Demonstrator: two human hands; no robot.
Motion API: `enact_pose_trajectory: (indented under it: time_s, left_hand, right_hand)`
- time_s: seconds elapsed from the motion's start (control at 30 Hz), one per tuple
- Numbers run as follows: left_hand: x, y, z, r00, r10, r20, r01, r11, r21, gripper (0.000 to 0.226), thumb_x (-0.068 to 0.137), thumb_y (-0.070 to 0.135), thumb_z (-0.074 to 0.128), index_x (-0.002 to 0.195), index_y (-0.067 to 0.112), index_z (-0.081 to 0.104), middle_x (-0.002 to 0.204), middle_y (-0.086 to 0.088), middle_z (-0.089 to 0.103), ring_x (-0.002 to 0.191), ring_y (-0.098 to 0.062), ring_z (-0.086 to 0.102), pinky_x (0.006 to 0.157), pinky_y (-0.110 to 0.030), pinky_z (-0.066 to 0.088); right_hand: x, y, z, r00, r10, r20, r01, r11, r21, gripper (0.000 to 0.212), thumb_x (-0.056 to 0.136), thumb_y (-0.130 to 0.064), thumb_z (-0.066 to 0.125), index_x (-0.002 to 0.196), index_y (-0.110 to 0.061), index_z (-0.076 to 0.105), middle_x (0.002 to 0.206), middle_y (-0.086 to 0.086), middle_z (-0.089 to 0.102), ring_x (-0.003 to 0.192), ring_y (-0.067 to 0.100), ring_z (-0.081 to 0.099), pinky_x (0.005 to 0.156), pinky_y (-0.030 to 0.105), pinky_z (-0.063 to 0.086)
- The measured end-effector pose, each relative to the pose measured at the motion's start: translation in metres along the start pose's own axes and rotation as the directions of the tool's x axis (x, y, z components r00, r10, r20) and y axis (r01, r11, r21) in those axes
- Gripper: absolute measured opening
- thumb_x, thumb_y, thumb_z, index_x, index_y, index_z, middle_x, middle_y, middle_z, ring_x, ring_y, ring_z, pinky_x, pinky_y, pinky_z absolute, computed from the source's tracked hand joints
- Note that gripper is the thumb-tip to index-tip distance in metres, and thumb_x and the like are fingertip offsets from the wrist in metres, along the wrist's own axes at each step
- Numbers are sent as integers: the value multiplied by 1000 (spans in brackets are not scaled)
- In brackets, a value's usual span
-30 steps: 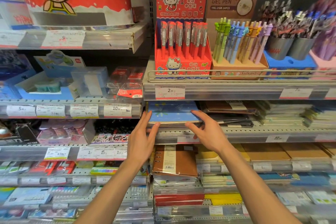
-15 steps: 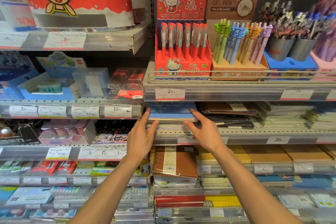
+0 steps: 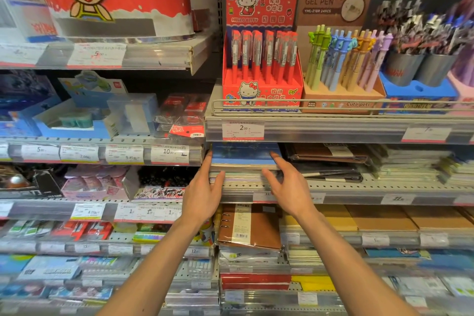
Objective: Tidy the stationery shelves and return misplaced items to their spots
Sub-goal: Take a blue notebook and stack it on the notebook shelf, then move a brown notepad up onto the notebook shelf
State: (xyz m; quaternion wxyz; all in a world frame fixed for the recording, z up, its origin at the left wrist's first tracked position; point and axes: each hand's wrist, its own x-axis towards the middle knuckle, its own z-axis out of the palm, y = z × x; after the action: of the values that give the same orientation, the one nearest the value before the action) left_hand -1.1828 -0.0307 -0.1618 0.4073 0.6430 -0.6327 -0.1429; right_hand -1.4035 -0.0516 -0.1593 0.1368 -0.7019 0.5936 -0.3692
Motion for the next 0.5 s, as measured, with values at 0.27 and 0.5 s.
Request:
enact_pose_trajectory:
  time_s: [0.27, 0.5]
  left_hand:
    - [-17, -6, -2, 998, -30, 52, 39, 983, -179, 60, 102, 40, 46, 153, 46, 16, 94, 1, 69, 59, 0, 60, 53, -17, 41]
    - [-28, -24, -2, 997, -37, 63, 51, 968, -246, 58, 100, 41, 50, 151, 47, 23, 144, -1, 50, 85, 7, 59, 61, -8, 45]
  right_hand:
    - [-13, -4, 6, 996, 58, 73, -66, 991, 115, 76, 95, -55, 54, 156, -38, 13, 156, -5, 35, 75, 2, 62, 87, 39, 57]
    - [-39, -10, 4, 997, 63, 46, -71, 982, 174, 80, 95, -54, 56, 157, -41, 7, 147, -26, 31, 103, 5, 61, 92, 40, 56]
